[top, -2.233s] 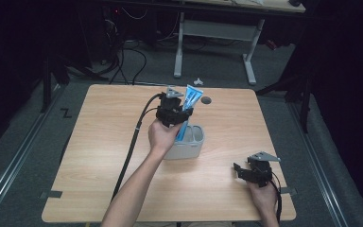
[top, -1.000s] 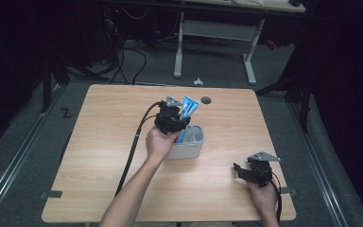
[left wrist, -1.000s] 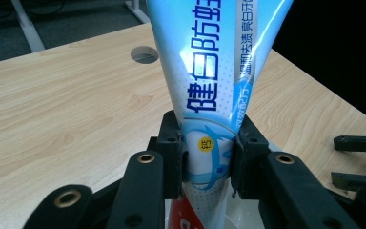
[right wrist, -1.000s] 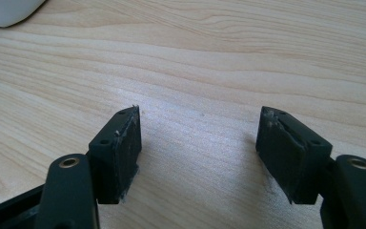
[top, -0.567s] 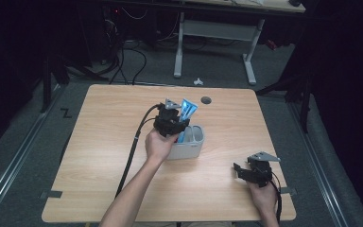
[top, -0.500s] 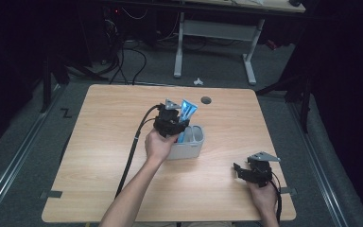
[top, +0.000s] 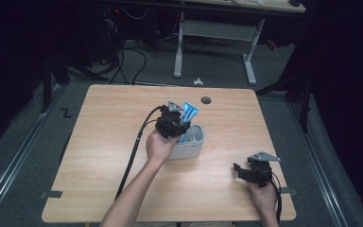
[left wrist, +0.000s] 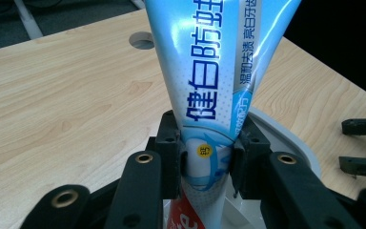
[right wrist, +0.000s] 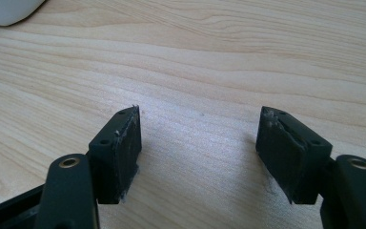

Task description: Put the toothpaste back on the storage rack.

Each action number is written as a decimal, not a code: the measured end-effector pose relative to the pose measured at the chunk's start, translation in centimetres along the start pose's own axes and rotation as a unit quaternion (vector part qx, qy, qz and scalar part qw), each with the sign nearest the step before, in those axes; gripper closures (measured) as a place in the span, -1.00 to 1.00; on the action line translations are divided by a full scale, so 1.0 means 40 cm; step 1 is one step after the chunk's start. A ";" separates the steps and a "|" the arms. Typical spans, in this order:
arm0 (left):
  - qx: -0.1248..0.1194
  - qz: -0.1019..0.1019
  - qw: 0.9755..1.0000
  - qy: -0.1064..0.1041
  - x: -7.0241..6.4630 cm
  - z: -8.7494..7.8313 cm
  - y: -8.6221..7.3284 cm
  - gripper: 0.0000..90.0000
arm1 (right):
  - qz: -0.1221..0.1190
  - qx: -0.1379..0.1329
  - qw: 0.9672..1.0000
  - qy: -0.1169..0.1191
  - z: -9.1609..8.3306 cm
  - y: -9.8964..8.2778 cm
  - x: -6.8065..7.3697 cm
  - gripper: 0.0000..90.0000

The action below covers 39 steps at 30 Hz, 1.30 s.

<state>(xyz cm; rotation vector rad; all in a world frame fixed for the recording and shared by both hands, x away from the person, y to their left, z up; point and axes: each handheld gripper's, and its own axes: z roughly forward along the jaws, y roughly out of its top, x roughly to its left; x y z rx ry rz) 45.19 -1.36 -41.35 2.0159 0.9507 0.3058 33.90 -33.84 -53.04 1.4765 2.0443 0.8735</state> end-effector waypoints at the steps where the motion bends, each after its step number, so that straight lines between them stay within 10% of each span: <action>1: 0.000 0.000 1.000 0.000 0.000 0.000 0.000 0.53 | 0.000 0.000 1.000 0.000 0.000 0.000 0.000 -0.28; 39: 0.015 0.007 1.000 -0.005 -0.008 -0.001 -0.017 0.46 | 0.000 0.000 1.000 -0.001 0.000 0.000 0.001 -0.28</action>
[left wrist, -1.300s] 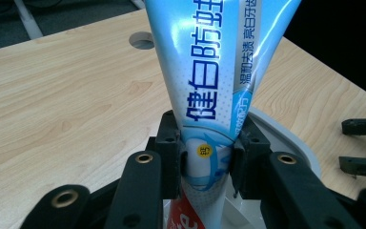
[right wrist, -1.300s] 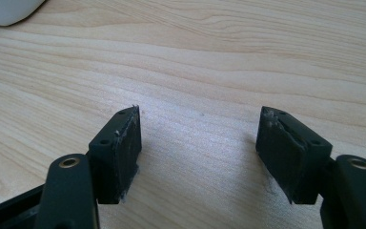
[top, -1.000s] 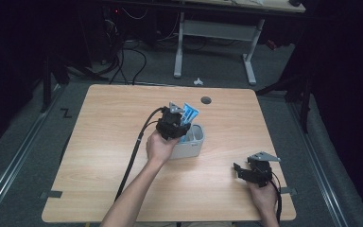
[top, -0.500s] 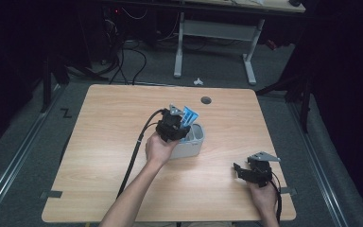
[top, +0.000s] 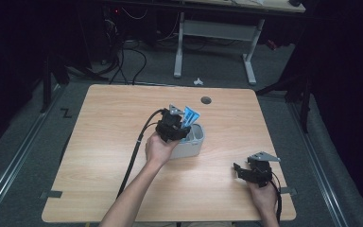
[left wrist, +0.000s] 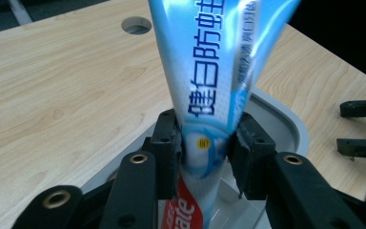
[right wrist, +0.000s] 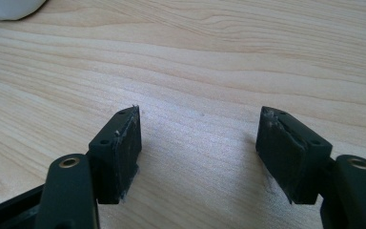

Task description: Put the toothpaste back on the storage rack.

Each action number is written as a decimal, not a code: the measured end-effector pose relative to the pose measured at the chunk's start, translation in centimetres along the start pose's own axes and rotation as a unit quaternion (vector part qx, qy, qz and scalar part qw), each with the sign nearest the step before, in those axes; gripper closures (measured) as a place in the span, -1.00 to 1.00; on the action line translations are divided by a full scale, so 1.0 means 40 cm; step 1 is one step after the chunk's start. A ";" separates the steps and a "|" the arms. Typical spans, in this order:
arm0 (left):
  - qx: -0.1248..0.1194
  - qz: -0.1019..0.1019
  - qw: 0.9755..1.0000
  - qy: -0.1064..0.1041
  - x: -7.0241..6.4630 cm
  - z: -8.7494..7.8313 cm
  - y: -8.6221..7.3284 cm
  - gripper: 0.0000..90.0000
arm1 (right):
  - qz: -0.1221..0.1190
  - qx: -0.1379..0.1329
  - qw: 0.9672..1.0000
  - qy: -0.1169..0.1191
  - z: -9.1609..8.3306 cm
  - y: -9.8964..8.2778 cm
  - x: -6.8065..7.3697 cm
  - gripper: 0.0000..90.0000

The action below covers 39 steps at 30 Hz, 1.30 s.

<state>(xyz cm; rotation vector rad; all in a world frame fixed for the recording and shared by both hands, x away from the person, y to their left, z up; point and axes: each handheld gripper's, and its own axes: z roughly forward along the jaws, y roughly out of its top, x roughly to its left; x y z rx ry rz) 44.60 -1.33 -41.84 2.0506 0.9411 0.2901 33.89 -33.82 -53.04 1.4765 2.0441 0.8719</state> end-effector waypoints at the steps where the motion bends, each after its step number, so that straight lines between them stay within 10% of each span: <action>1: 0.000 0.000 1.000 0.000 0.000 -0.002 0.000 0.46 | 0.000 0.000 1.000 0.000 0.000 0.000 0.000 -0.28; 39: -0.063 -0.003 0.997 0.045 0.034 -0.123 -0.006 0.11 | -0.001 0.000 1.000 -0.002 0.000 0.000 0.001 -0.28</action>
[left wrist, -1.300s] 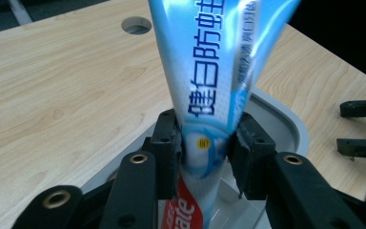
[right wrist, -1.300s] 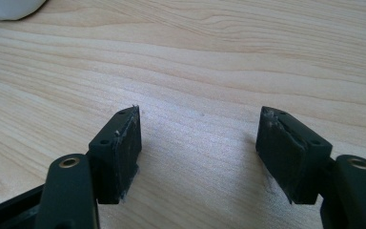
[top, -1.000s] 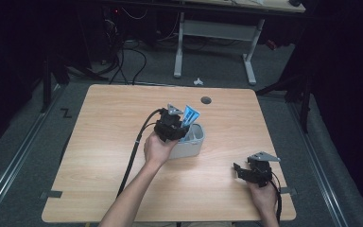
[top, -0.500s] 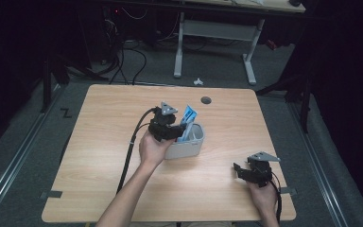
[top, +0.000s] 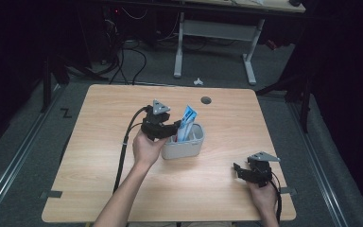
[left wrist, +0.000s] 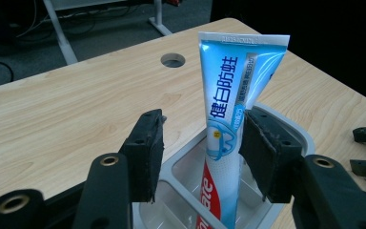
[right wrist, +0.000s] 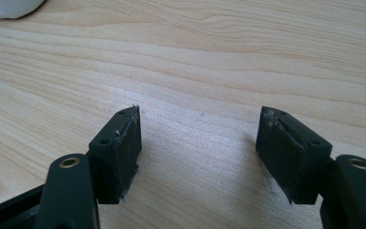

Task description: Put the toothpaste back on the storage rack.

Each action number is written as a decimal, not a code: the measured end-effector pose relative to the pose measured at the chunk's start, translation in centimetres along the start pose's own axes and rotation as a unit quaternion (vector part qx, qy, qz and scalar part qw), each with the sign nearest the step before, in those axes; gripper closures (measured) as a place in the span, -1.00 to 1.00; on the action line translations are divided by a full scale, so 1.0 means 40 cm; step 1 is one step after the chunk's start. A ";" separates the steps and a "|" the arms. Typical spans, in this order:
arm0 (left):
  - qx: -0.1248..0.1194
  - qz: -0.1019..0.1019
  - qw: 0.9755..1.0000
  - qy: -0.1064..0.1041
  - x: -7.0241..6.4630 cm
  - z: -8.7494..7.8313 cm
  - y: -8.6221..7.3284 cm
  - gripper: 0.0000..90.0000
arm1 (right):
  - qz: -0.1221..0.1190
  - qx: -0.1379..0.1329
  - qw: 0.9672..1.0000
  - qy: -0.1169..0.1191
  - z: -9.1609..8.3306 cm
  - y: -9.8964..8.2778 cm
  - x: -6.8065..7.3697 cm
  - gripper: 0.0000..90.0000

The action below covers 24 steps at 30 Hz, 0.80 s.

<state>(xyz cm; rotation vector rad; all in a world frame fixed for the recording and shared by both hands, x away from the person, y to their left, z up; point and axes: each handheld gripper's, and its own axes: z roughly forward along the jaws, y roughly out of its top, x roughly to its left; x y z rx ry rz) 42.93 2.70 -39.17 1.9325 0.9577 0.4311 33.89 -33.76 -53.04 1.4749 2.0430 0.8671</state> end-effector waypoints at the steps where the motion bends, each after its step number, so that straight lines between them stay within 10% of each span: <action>1: -0.002 -0.001 1.000 0.000 0.002 -0.004 0.000 0.11 | 0.000 0.000 1.000 0.000 0.000 0.000 0.000 -0.28; 24: -0.018 -0.020 0.999 0.019 0.053 -0.069 -0.041 0.11 | 0.000 0.000 1.000 -0.001 0.000 0.000 0.000 -0.27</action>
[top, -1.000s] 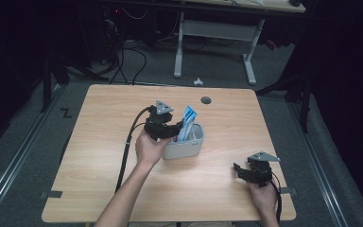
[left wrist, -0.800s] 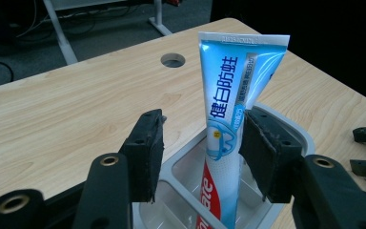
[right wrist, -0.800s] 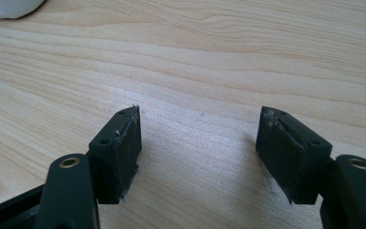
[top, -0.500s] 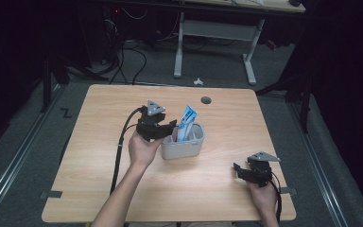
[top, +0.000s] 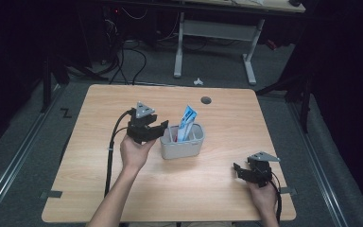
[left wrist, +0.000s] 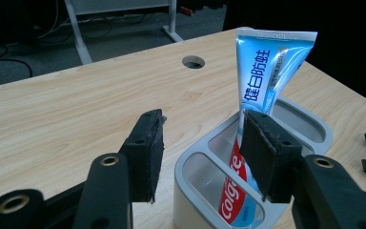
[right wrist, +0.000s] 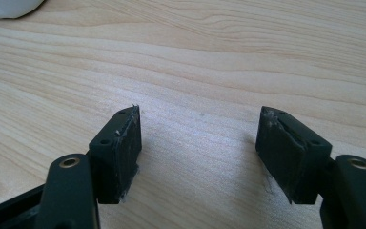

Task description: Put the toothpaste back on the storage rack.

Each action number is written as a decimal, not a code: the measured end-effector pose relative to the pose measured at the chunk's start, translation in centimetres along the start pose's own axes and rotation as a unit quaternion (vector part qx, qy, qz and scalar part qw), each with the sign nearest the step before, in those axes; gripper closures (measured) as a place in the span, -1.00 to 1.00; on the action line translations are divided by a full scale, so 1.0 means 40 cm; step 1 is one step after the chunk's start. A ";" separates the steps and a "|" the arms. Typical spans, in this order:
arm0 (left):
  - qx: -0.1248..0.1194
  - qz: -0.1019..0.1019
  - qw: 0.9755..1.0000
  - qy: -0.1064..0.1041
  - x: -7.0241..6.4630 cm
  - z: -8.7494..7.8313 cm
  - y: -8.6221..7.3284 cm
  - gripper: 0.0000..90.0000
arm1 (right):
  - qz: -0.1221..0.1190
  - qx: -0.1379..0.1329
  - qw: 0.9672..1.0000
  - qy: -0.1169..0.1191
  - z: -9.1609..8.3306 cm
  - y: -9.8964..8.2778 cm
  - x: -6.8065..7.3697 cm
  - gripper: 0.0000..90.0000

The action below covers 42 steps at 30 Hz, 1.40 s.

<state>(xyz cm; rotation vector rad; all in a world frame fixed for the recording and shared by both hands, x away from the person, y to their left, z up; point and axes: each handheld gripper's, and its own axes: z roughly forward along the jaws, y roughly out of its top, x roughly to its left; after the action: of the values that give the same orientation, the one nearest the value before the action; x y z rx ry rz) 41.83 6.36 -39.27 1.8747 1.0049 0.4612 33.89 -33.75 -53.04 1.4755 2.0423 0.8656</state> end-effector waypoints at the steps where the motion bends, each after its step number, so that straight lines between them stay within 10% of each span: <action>1: -0.002 -0.001 1.000 0.001 0.001 -0.002 -0.001 0.11 | 0.000 0.000 1.000 0.000 0.000 0.000 0.000 -0.28; 42: -0.010 -0.030 0.999 0.034 0.074 -0.097 -0.100 0.12 | 0.001 0.000 1.000 0.000 0.000 0.000 0.000 -0.27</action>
<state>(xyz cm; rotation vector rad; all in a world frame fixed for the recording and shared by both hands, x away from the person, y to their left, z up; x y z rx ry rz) 39.20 11.80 -41.04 1.8172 1.0957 0.5008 33.89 -33.74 -53.04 1.4767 2.0416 0.8657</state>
